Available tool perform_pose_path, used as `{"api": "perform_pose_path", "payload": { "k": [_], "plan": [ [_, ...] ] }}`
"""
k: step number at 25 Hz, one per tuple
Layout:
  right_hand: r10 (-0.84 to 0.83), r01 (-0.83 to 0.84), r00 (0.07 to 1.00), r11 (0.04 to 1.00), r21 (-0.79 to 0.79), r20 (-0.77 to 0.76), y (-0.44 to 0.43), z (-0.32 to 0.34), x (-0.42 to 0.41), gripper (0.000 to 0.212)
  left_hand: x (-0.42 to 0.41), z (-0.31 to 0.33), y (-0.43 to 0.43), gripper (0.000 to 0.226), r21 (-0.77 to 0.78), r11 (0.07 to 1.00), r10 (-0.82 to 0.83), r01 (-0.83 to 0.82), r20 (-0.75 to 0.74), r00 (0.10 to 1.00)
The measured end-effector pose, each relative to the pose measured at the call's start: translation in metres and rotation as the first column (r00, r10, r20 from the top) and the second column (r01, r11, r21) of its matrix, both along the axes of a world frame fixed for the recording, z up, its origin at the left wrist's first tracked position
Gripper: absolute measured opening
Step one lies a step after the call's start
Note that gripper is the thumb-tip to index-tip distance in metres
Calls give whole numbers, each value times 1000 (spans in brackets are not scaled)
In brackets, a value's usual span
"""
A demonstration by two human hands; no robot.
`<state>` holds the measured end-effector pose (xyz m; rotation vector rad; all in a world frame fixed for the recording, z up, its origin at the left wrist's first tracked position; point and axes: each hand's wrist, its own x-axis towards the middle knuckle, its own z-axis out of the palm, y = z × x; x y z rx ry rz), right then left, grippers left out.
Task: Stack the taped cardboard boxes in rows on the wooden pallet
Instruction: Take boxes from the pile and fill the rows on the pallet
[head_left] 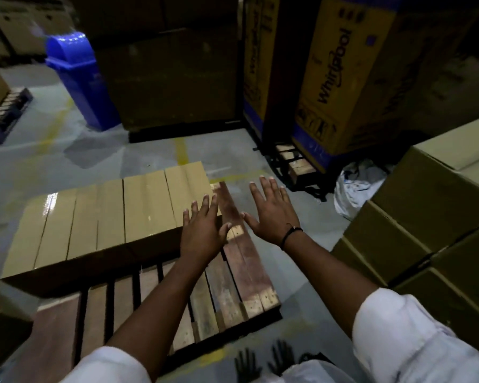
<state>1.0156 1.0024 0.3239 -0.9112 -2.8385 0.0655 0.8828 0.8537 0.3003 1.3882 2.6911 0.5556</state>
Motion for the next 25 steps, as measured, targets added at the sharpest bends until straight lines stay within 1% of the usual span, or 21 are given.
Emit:
{"api": "perform_pose_path", "payload": {
  "k": [5, 12, 17, 20, 22, 25],
  "plan": [
    [-122, 127, 990, 990, 64, -74, 17, 28, 57, 83, 45, 26, 43, 82, 72, 987, -146, 146, -3, 989],
    [-330, 344, 932, 935, 81, -148, 67, 55, 185, 84, 157, 58, 128, 84, 149, 913, -380, 379, -20, 925],
    [-489, 504, 854, 862, 55, -177, 104, 68, 279, 85, 243, 73, 179, 82, 184, 851, -491, 493, -55, 869],
    [-552, 567, 816, 823, 47, -172, 123, 74, 329, 85, 288, 79, 208, 81, 204, 820, -535, 535, -61, 843],
    [-597, 612, 784, 789, 53, -171, 137, 79, 364, 85, 320, 82, 226, 82, 201, 802, -564, 562, -52, 824],
    [-675, 686, 721, 728, 18, -156, 155, 80, 411, 85, 367, 83, 248, 83, 188, 771, -610, 609, -58, 790]
  ]
}}
